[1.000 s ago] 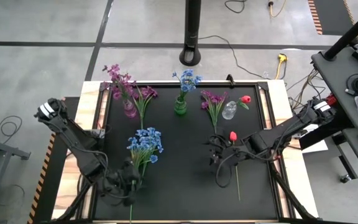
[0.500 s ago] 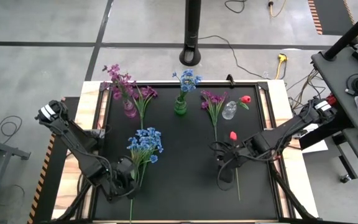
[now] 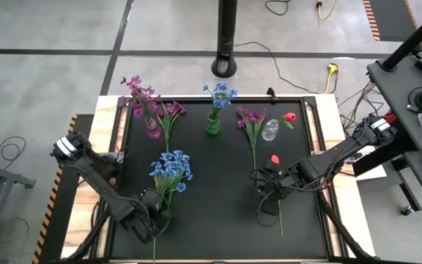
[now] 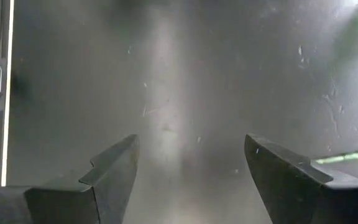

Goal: Sort flowers into vase by color
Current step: Put the bottom left blue flowers into the green vase

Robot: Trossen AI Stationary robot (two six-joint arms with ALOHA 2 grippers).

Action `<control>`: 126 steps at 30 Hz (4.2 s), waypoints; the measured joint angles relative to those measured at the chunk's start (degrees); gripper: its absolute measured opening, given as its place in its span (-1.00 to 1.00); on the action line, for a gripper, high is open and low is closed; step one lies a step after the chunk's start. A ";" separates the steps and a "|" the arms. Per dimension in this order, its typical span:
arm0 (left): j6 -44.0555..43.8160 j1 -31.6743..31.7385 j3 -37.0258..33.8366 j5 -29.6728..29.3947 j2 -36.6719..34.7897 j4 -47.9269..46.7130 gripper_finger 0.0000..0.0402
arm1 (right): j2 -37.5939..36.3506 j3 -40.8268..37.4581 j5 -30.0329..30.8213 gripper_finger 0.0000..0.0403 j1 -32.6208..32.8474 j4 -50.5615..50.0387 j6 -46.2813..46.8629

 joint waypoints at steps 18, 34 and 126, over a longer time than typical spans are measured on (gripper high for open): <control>0.15 0.09 0.00 0.98 2.92 -0.24 -0.75 | 0.26 -0.04 0.14 0.39 0.00 2.46 0.26; 4.79 0.09 0.00 0.19 -2.86 -0.50 -0.66 | 0.26 -0.04 0.60 0.38 0.00 2.93 0.93; 30.41 1.38 10.40 -28.42 -7.15 -7.88 -1.00 | 0.26 -2.59 8.10 0.38 0.00 9.53 -4.25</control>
